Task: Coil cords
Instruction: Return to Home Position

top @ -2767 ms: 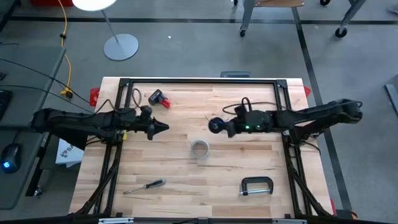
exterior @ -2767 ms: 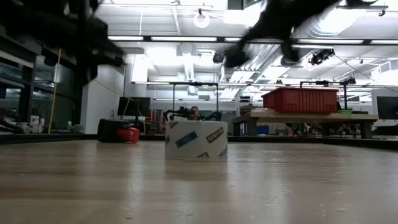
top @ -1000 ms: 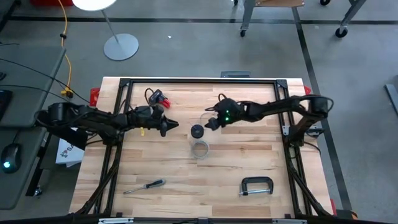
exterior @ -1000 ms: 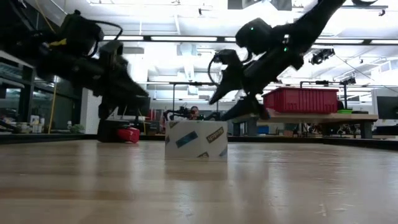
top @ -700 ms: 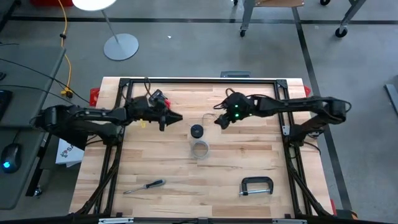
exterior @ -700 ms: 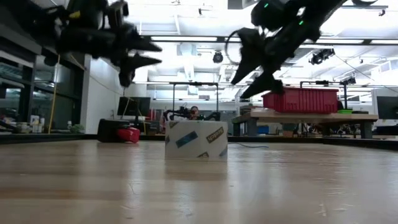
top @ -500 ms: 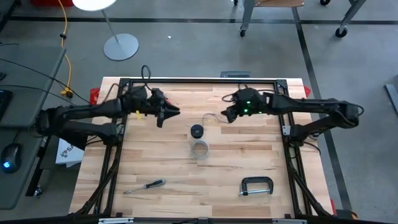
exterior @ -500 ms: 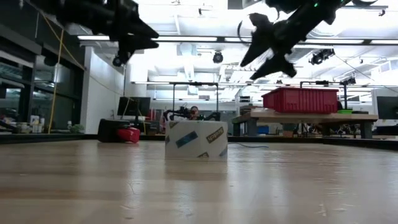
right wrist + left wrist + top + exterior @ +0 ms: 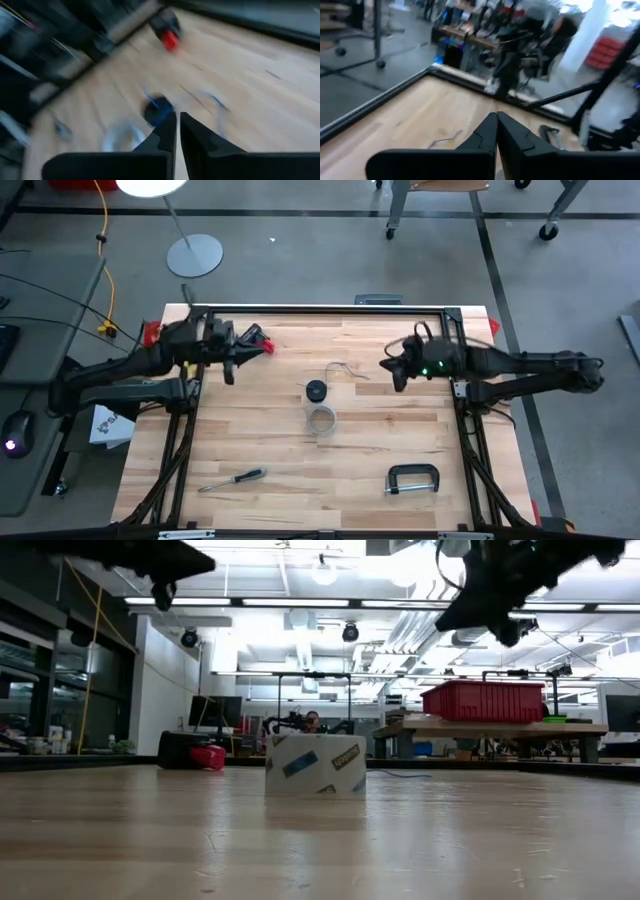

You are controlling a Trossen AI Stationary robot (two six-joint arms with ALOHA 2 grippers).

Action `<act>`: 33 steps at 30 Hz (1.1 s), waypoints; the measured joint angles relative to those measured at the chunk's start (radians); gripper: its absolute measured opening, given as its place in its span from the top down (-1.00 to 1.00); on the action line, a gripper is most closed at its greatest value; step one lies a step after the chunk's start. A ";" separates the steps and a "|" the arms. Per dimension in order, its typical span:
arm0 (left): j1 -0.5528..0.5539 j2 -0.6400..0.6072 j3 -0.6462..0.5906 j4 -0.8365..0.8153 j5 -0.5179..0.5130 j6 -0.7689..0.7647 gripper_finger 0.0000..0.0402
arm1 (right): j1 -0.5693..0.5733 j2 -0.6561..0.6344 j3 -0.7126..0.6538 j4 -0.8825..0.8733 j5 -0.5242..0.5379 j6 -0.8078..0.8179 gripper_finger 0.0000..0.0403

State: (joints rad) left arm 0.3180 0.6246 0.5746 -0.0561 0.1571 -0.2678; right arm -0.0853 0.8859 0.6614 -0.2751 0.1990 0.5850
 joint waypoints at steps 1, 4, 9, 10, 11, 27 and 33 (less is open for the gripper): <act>-0.010 -0.027 -0.052 0.047 -0.003 -0.008 0.99 | 0.015 -0.012 -0.056 0.112 0.005 0.000 0.95; -0.052 -0.067 -0.190 0.178 -0.037 -0.017 1.00 | 0.048 -0.021 -0.228 0.458 0.006 -0.005 0.98; -0.147 -0.066 -0.372 0.258 -0.113 -0.011 1.00 | 0.093 0.029 -0.386 0.735 0.009 0.009 1.00; -0.167 -0.057 -0.406 0.290 -0.125 -0.015 1.00 | 0.099 0.033 -0.397 0.731 0.011 0.008 1.00; -0.187 -0.050 -0.437 0.326 -0.140 -0.022 1.00 | 0.104 0.041 -0.407 0.718 0.012 0.000 1.00; -0.305 -0.011 -0.560 0.410 -0.239 0.059 1.00 | 0.090 0.212 -0.416 0.478 0.100 -0.223 1.00; -0.305 -0.001 -0.561 0.390 -0.239 0.061 1.00 | 0.085 0.214 -0.416 0.396 0.085 -0.220 1.00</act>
State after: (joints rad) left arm 0.0132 0.6234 0.0139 0.3338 -0.0822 -0.2073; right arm -0.0002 1.0995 0.2455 0.1209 0.2844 0.3647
